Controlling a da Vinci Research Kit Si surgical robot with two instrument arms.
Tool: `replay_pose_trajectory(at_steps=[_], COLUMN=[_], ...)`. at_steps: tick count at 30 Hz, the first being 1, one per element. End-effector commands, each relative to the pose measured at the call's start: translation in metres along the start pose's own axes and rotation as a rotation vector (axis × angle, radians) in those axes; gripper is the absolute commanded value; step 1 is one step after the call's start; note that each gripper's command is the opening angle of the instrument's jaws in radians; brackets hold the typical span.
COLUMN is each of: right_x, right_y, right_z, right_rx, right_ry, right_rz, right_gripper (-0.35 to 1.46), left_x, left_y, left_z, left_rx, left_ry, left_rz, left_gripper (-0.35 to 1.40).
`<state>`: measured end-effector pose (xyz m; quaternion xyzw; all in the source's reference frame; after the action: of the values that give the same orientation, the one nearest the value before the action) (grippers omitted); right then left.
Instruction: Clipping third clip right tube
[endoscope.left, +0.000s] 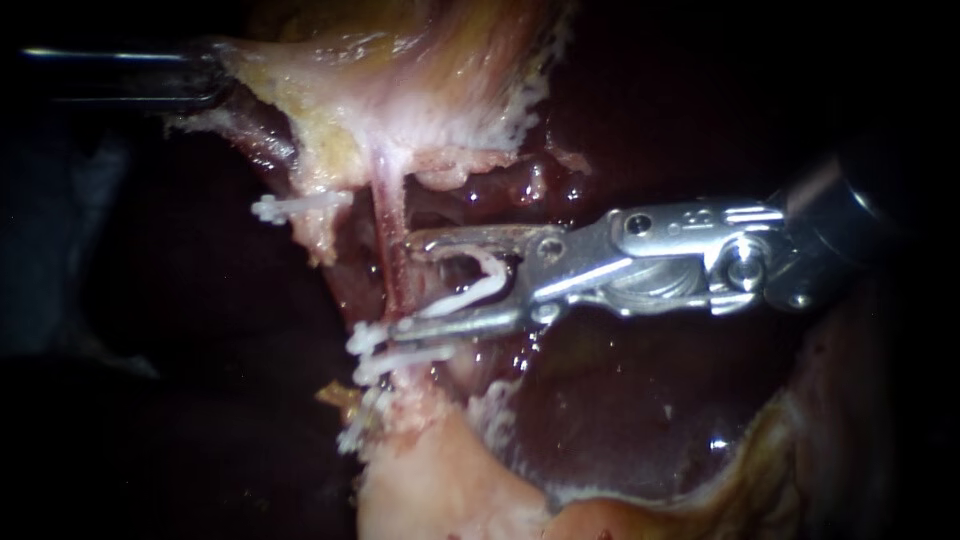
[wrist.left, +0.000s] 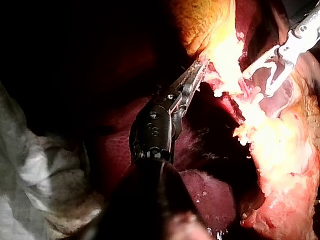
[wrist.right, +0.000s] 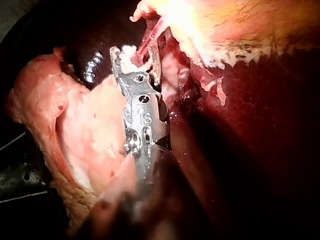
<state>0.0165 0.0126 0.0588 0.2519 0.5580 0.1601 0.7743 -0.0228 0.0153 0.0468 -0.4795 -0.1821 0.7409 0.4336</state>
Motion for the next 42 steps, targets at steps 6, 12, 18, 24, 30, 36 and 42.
replay_pose_trajectory(at_steps=[6,12,18,24,30,36,42], right_x=[-0.0003,-0.0004,-0.0002,0.0000,0.0005,0.0008,0.0013], right_y=[0.0012,0.0022,0.0027,0.0029,0.0028,0.0026,0.0021], right_z=[0.0004,0.0012,0.0018,0.0023,0.0024,0.0033,0.0043], right_rx=[-0.005,-0.009,-0.013,0.019,0.066,0.098,0.112], right_ry=[0.009,0.025,0.046,0.097,0.141,0.160,0.165], right_rz=[0.002,0.008,0.020,0.046,0.072,0.085,0.087], right_gripper=[0.49,0.49,0.49,0.50,0.50,0.49,0.49], left_x=[0.0000,0.0000,0.0000,0.0000,0.0000,0.0000,0.0000], left_y=[0.0001,0.0001,0.0001,0.0001,0.0001,0.0000,-0.0002], left_z=[0.0000,0.0000,0.0000,0.0000,0.0000,0.0001,0.0001], left_rx=[0.001,0.001,0.001,0.001,0.001,0.001,0.001], left_ry=[0.000,0.000,0.000,0.000,0.000,0.000,0.000], left_rz=[0.000,0.000,0.000,0.000,0.000,0.000,0.000], left_gripper=[-0.35,-0.35,-0.35,-0.35,-0.35,-0.35,-0.35])
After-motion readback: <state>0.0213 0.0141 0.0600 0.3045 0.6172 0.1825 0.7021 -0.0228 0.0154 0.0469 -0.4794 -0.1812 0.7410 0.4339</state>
